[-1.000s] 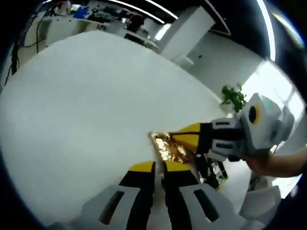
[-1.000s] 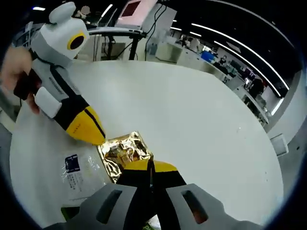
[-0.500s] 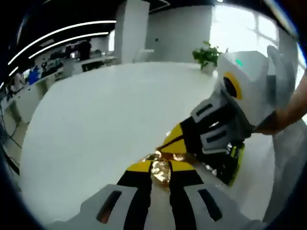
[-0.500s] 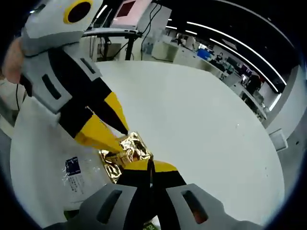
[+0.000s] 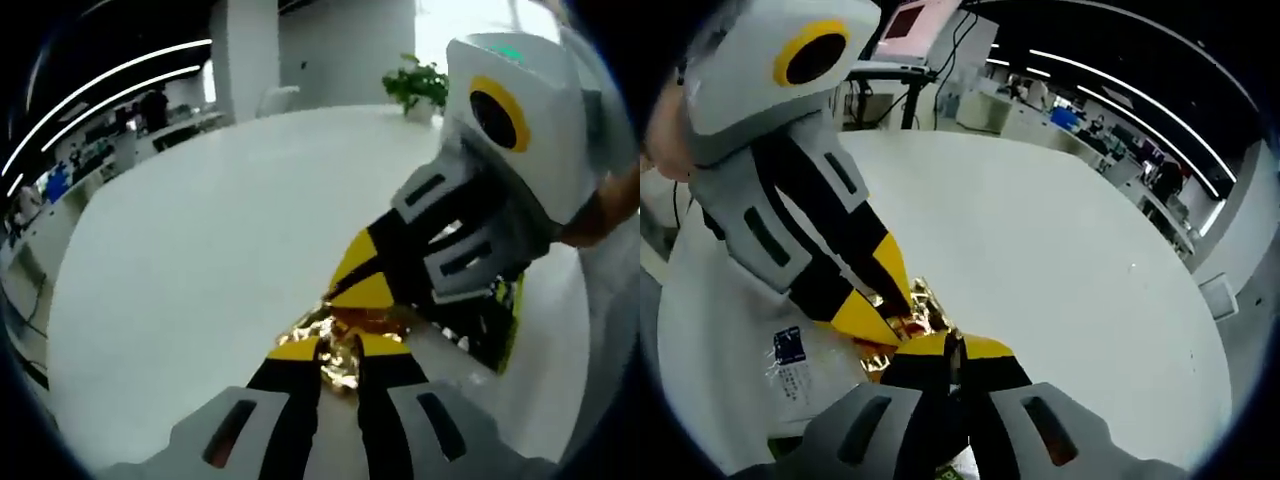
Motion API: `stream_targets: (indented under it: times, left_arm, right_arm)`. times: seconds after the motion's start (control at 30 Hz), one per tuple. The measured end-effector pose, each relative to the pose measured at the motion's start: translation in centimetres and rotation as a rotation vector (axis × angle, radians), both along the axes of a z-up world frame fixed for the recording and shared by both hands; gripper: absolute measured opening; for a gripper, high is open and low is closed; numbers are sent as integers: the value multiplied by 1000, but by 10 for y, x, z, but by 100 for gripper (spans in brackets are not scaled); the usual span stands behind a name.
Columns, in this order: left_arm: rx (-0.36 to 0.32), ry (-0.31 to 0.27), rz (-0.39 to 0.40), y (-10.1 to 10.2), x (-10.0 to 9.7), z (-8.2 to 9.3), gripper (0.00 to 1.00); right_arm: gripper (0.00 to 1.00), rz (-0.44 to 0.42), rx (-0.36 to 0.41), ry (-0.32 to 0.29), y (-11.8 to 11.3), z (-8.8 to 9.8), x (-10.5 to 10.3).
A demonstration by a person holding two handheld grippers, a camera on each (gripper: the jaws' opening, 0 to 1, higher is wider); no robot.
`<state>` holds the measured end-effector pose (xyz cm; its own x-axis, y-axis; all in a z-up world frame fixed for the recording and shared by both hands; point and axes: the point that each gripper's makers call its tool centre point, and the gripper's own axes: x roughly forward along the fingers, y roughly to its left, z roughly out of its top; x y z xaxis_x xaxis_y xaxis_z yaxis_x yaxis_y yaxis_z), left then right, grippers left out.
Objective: Arrange the skincare products in the storage area until every visible bottle or jar stands upright without overlapping.
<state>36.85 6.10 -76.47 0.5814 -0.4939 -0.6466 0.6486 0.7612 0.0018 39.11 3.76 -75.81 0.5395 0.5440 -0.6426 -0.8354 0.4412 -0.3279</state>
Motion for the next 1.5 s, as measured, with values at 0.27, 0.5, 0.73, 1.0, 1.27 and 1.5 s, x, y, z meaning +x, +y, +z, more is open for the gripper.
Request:
stream_targets:
  times: [0.27,0.5,0.73,1.0,1.27,1.5]
  left_arm:
    - [5,1,-16,3,2,-1,18]
    - [9,6,-41,3,3,-2,20]
    - [1,7,-36,1,7,6,20]
    - [-6,0,-31,0,6,14,25]
    - [-14,8,1,-2,-8,30,34]
    - [-30,12,28,-1,-20,43,40]
  right_arm:
    - [12,-35,59,-22,-7,15,-2]
    - [11,-50,55,-6,-12,9,-11]
    - [13,-74,89,2,-18,15,-18]
    - [23,-64,120,-8,-19,30,-23]
    - [29,-21,118,-68,-22,54,-39]
    - [40,3,144,-130,-27,89,-57]
